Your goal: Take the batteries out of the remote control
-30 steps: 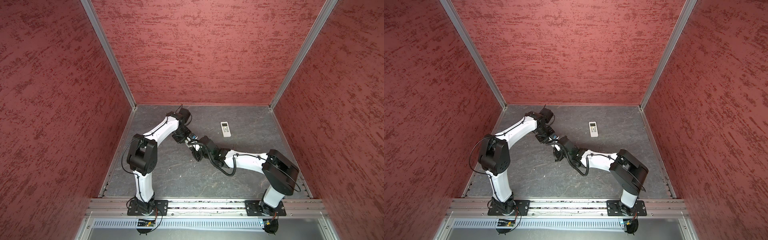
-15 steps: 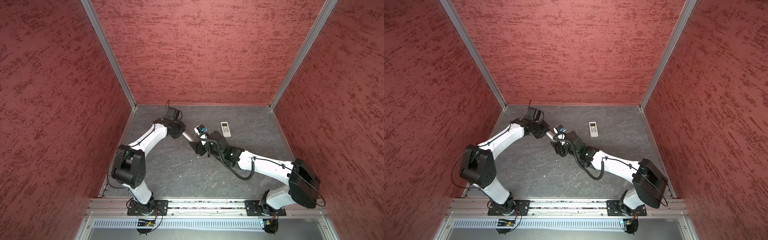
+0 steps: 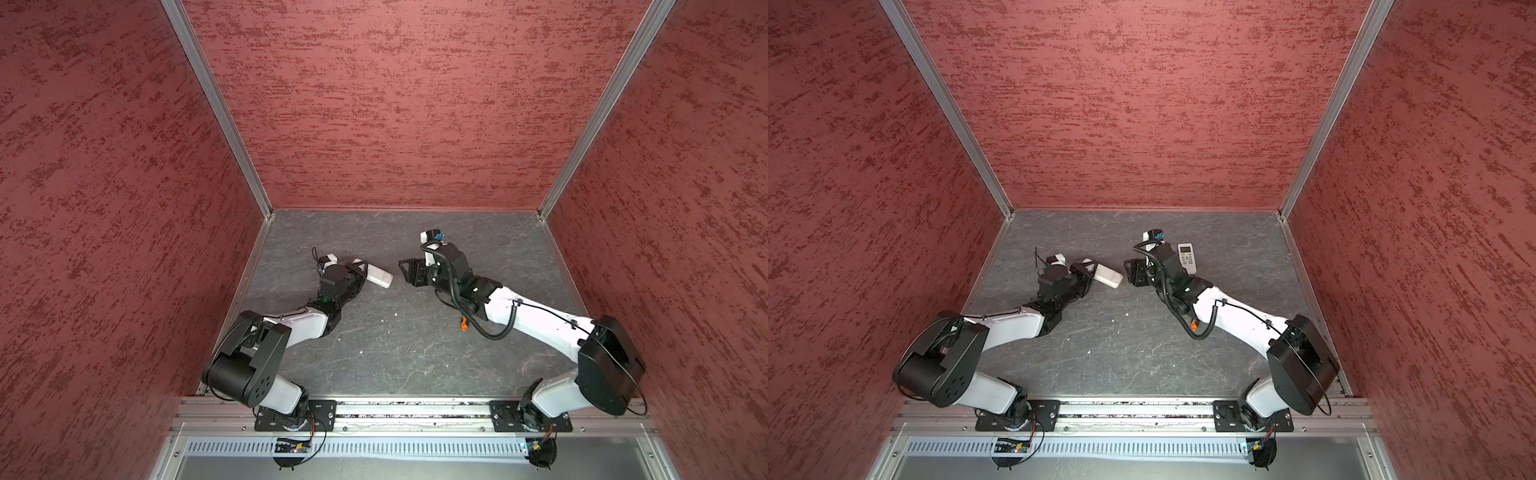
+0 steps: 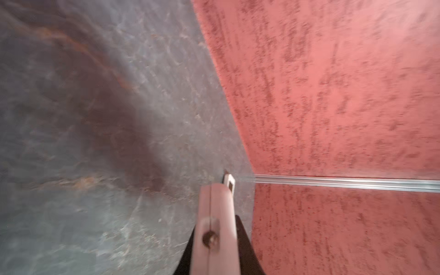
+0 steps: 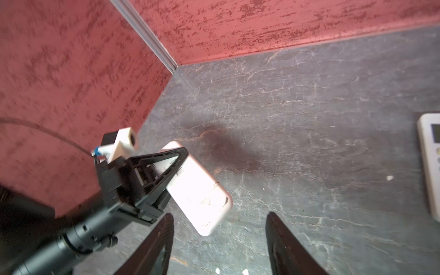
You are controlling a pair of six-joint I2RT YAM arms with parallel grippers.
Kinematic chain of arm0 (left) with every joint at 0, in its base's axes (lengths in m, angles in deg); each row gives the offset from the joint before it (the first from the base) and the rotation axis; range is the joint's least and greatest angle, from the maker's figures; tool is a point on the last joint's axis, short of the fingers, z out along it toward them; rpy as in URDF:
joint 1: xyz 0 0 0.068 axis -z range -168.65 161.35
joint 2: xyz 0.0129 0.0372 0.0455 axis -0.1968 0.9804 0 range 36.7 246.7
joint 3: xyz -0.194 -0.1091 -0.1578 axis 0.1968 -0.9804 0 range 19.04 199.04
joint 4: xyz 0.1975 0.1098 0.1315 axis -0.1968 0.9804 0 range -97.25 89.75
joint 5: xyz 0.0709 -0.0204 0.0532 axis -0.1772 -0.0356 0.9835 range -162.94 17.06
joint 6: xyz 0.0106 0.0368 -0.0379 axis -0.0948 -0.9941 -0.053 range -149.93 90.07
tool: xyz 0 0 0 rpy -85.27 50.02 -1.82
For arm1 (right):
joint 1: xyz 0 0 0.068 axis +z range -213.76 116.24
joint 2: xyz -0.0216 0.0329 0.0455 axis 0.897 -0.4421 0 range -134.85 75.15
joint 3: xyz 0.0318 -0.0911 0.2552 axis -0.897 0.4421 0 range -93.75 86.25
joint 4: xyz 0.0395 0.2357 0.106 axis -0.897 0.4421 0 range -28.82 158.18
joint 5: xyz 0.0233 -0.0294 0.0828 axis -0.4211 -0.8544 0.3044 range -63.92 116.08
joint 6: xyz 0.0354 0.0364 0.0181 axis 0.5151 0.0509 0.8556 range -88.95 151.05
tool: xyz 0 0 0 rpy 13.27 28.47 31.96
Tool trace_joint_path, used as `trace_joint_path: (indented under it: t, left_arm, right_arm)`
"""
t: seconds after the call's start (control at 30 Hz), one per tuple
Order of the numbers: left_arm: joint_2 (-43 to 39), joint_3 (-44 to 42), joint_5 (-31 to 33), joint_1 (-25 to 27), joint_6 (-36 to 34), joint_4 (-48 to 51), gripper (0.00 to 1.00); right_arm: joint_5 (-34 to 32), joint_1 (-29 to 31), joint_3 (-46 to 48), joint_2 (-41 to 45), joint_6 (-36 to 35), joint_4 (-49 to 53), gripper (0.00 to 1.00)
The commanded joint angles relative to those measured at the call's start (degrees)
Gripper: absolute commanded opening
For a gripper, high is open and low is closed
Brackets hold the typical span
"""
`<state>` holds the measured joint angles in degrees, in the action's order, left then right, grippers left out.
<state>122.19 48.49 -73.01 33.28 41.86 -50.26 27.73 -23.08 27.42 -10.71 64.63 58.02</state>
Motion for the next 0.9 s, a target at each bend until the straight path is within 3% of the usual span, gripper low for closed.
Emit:
trace_joint_path:
  t: [0.0, 0.2, 0.37, 0.87]
  left_arm:
    - [-0.3, -1.6, 2.5, 0.6, 0.7, -19.5, 0.0]
    - [0.8, -3.7, 3.4, 1.9, 1.6, -27.2, 0.0]
    - [7.4, -4.0, 2.6, 2.1, 6.7, -38.0, 0.0]
    - [9.0, -3.2, 3.1, 3.9, 5.2, -38.0, 0.0]
  right_arm:
    - [8.8, -2.6, 1.9, -1.5, 10.2, -8.1, 0.6]
    - [12.0, -3.8, 1.2, -2.9, 13.1, -9.2, 0.58]
    - [13.5, -3.8, -0.1, -3.1, 14.3, -8.3, 0.57]
    - [12.3, -3.7, -4.4, -5.3, 14.9, -2.2, 0.56]
